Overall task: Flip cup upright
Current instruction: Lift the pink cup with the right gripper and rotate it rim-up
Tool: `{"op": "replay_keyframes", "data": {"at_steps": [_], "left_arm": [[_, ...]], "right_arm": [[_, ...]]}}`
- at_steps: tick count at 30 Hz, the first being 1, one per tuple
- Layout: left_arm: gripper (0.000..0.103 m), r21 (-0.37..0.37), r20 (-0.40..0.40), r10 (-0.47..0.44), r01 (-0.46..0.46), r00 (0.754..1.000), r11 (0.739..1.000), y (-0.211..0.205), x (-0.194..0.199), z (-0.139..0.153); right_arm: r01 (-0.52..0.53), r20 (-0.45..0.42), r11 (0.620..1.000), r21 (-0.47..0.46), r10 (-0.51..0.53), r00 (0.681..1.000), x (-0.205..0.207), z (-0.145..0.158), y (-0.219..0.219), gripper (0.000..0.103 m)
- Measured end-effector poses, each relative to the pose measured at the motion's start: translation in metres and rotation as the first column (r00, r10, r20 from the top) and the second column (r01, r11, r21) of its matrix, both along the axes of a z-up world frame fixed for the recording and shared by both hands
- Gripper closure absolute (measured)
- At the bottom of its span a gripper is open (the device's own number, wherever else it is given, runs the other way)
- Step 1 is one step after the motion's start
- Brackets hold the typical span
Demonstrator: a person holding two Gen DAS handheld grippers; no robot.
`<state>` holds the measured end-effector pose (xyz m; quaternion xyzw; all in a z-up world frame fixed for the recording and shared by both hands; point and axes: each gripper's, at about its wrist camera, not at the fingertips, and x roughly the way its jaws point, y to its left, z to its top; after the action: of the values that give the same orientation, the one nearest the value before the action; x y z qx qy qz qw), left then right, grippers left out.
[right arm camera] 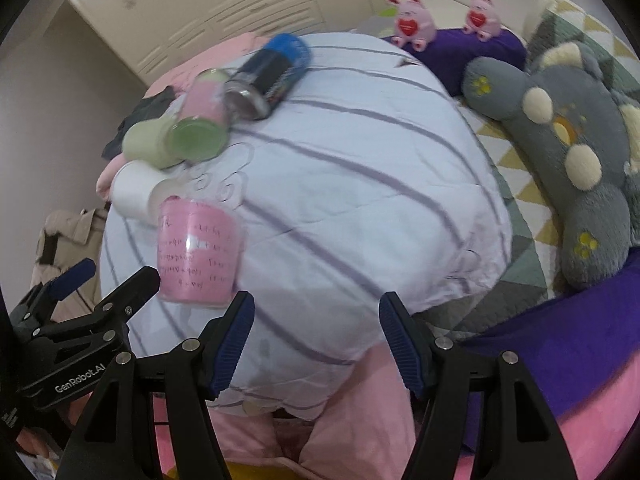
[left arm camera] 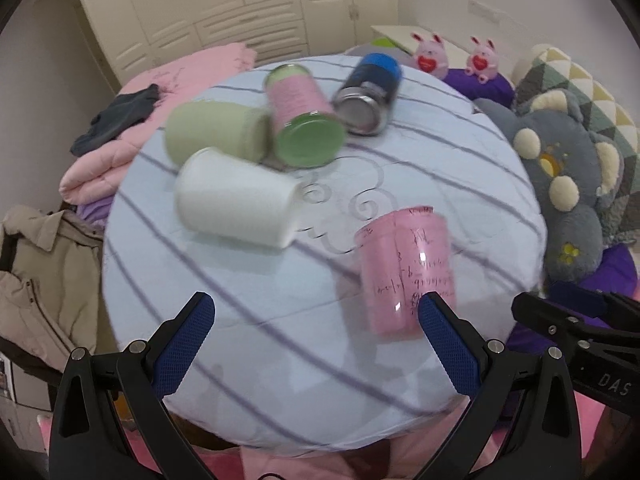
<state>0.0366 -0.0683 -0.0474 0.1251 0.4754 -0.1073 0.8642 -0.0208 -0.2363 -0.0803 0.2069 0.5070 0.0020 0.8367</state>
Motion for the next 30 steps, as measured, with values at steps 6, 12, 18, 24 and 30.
{"op": "replay_keyframes", "data": {"at_steps": [6,12,18,24,30], "left_arm": [[0.0,-0.015,-0.03,-0.005,0.005,1.0,1.0,-0.022,0.008,0.0],[0.0,-0.032,-0.081,0.014,-0.016,0.997,0.999,-0.034,0.019,-0.006],[0.0,-0.026,-0.137,0.047,-0.051,0.989,0.998,-0.042,0.03,-0.017],[0.001,-0.045,-0.168,0.052,-0.061,0.984,0.997,-0.05,0.038,-0.02],[0.036,-0.026,-0.245,0.045,-0.053,0.968,0.998,-0.054,0.043,-0.033]], "right_arm": [[0.048,-0.009,0.999,0.02,-0.048,0.999,0.001,-0.005,-0.026,0.037],[0.085,-0.032,0.995,0.047,-0.083,0.996,0.008,-0.013,-0.048,0.037],[0.074,-0.065,0.996,0.057,-0.07,0.995,0.018,-0.024,-0.055,0.037],[0.048,-0.096,0.997,0.063,-0.042,0.995,0.029,-0.033,-0.053,0.037],[0.03,-0.123,0.996,0.079,-0.02,0.992,0.036,-0.041,-0.052,0.037]]}}
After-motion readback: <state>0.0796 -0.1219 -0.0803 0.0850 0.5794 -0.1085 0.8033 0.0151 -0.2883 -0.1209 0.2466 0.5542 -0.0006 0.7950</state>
